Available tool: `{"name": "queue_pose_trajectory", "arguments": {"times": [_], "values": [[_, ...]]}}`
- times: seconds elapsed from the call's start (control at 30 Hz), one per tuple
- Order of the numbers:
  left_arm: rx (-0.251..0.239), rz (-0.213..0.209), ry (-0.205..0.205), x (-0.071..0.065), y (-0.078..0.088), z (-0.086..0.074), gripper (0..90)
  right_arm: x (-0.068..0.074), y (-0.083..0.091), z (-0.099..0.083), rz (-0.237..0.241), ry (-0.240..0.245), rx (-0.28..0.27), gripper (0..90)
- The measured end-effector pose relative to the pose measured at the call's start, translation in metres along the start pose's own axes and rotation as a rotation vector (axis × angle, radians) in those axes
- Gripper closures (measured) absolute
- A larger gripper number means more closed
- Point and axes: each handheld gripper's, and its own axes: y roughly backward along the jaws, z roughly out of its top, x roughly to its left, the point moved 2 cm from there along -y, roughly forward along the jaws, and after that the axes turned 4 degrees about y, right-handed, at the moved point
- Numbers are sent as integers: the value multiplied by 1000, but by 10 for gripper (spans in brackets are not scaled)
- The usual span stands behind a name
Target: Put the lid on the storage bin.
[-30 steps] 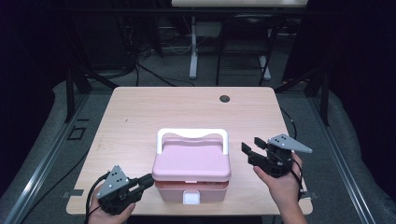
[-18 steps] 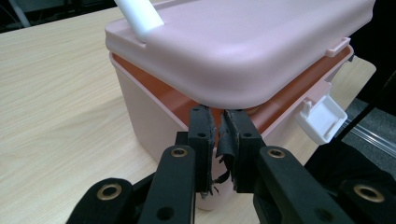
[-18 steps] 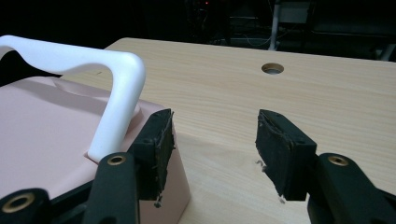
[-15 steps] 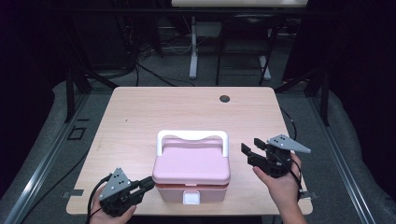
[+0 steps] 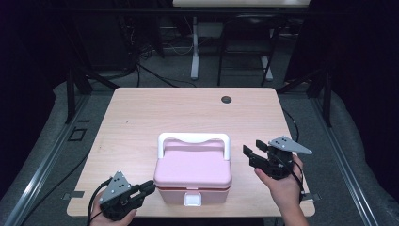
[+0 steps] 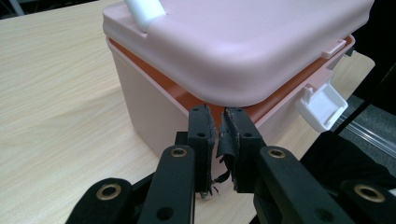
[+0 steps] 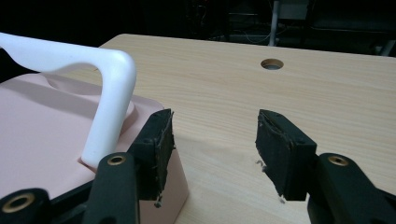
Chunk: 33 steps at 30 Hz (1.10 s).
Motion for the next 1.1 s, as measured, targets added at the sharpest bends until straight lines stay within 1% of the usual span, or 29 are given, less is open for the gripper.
{"name": "queue_pose_trajectory", "arguments": {"times": [0.03, 0.1, 0.17, 0.27, 0.3, 0.33, 0.4, 0.47, 0.57, 0.6, 0.77, 0.8, 0.83, 0.9, 1.1], "values": [[6, 2, -5, 1, 0, 0, 809, 0, 0, 0, 0, 0, -1, 455], [6, 1, 6, 0, 0, -1, 809, -1, 0, 0, -1, -1, -2, 455], [14, 6, 0, 1, 1, -3, 810, -1, 0, 0, 0, -3, -6, 455], [21, 11, 5, 2, 2, -5, 811, -1, 0, 0, -1, -2, -6, 456], [8, 9, 7, 3, 2, -5, 814, -1, 0, 0, 0, -2, -5, 457], [6, 10, 13, 3, 3, -5, 814, -1, 0, 0, -1, -1, -5, 458], [9, 16, 11, 4, 5, -4, 814, -1, 0, 0, -1, 1, -4, 460], [3, 14, 8, 4, 4, -3, 814, -1, 0, 0, -2, 0, -6, 460], [1, 13, 17, 4, 2, -3, 810, -1, 0, 0, -1, -1, -7, 460], [9, 12, 13, 4, 2, -3, 807, -1, 0, 0, -2, 0, -6, 461], [5, 13, 23, 6, 2, -3, 784, -1, 0, 0, -2, 0, -7, 460], [6, 10, 16, 7, 1, -2, 776, -2, 0, 0, -2, -1, -6, 460], [0, 8, 31, 7, 1, -2, 770, -2, 0, 0, -2, -2, -7, 460], [1, -2, 41, 8, 1, 0, 759, -2, 0, 0, -2, -2, -7, 461], [13, -7, 48, 13, 1, 8, 707, -2, 0, 0, -5, -2, -5, 462]]}}
